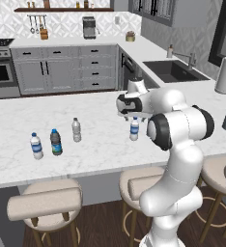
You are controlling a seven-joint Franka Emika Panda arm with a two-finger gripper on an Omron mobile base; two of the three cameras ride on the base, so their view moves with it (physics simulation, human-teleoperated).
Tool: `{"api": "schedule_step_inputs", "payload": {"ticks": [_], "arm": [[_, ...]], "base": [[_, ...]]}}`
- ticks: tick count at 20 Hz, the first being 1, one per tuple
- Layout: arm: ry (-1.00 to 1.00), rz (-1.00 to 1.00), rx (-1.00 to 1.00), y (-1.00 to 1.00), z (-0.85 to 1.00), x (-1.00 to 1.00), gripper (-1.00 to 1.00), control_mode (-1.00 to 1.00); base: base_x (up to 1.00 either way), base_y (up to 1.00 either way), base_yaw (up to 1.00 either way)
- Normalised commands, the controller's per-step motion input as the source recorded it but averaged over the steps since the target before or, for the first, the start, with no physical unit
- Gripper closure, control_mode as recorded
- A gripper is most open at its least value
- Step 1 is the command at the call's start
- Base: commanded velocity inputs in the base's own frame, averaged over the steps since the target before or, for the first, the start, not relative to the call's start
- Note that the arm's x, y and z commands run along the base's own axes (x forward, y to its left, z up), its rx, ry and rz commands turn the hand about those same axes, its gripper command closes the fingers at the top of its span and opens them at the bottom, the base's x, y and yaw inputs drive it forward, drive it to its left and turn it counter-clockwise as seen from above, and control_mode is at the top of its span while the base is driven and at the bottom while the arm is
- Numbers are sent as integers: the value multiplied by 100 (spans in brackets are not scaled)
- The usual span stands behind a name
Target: Move the plastic bottles in the middle to the plastics group, and the glass bottles in the middle to the glass group.
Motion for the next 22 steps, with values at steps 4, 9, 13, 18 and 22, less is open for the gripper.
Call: {"api": "schedule_step_inputs", "payload": {"ticks": [4, 9, 13, 18, 22], "arm": [[0, 0, 0, -2, -25, -2, -100, -100], [-1, 0, 0, 0, -23, 20, -100, -100], [-2, 0, 0, -14, -1, 0, -100, -100], [-9, 0, 0, -4, -6, 3, -100, -100], [-11, 0, 0, -4, -9, 2, -100, -100]], "base": [[0, 0, 0], [0, 0, 0], [0, 0, 0], [0, 0, 0], [0, 0, 0]]}}
